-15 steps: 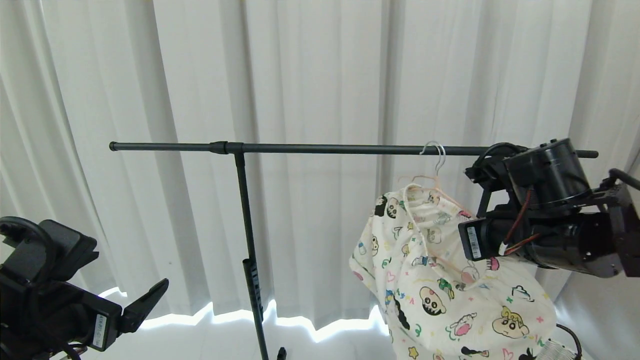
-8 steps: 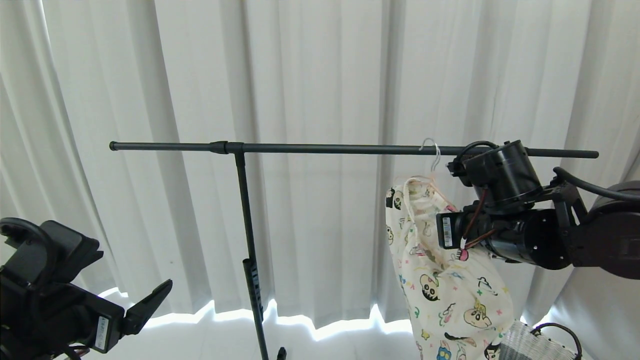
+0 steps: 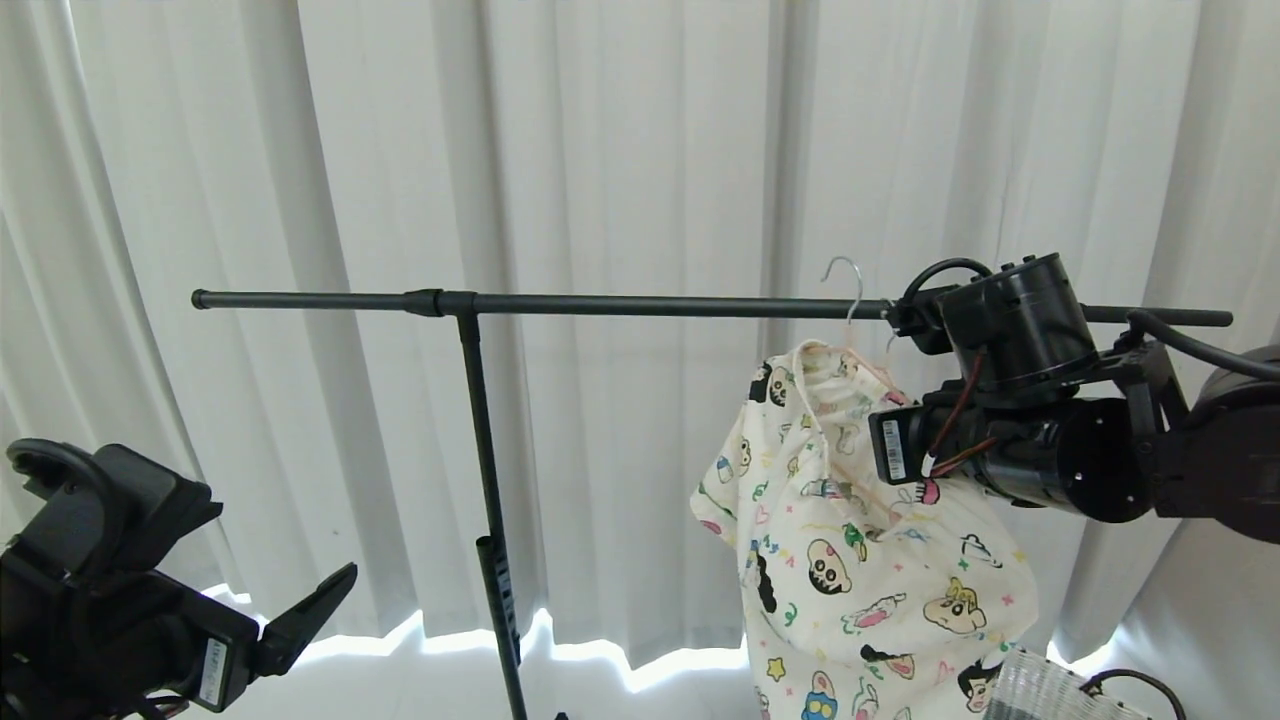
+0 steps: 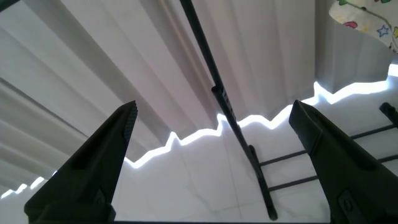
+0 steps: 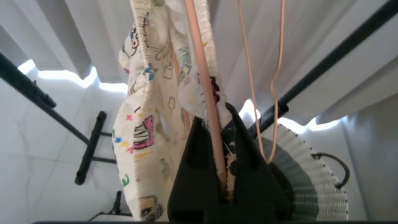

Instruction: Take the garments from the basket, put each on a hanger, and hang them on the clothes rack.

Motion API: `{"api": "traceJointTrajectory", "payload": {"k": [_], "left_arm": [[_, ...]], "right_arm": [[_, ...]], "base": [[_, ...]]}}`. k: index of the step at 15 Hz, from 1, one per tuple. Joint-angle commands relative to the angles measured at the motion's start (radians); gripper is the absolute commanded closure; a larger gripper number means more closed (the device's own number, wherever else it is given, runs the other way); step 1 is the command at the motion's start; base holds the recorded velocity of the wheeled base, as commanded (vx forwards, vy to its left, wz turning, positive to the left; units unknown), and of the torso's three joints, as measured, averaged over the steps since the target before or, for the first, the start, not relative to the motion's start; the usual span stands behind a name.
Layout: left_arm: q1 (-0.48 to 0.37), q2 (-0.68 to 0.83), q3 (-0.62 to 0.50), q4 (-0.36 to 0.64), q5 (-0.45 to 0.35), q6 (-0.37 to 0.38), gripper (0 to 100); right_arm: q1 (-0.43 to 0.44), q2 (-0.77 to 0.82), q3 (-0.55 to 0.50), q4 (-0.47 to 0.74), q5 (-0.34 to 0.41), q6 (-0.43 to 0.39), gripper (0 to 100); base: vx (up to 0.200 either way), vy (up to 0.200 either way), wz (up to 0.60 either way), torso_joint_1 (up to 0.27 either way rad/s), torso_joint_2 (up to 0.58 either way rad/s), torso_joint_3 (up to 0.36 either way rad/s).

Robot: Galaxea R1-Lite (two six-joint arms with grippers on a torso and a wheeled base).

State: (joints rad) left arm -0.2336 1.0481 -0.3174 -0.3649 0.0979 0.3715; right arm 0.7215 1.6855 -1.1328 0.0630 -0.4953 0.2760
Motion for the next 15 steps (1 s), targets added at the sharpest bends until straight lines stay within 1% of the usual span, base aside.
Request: {"api": "traceJointTrajectory", "payload": {"k": [1,8,13,14,15], "left_arm": [[-0.004,-0.003,0.0,0.0,0.0,0.0,0],[-0.003,-0.014,-0.002,0.0,0.0,0.0,0],[-0.023,-0.026,0.001,0.0,0.0,0.0,0],[-0.021,-0.028,0.0,0.0,0.002,0.0,0],[-0.021,-0.031,0.003,0.0,0.002,0.0,0]], "right_arm": [[0.006,-0.006,0.001,0.0,0.0,0.002,100],[0.027,-0.003,0.008,0.003,0.0,0.005,100],[0.032,0.0,0.028,0.003,0.014,0.006,100],[0.032,-0.001,0.028,0.001,0.063,0.005,100],[0.03,-0.003,0.027,0.001,0.093,0.0,100]], "base": [[0.2,0.0,0.0,0.007,0.0,0.002],[0.2,0.0,0.0,0.004,0.0,0.002],[0.0,0.0,0.0,0.0,0.0,0.0],[0.0,0.0,0.0,0.0,0.0,0.0],[0.0,0.0,0.0,0.0,0.0,0.0]]}}
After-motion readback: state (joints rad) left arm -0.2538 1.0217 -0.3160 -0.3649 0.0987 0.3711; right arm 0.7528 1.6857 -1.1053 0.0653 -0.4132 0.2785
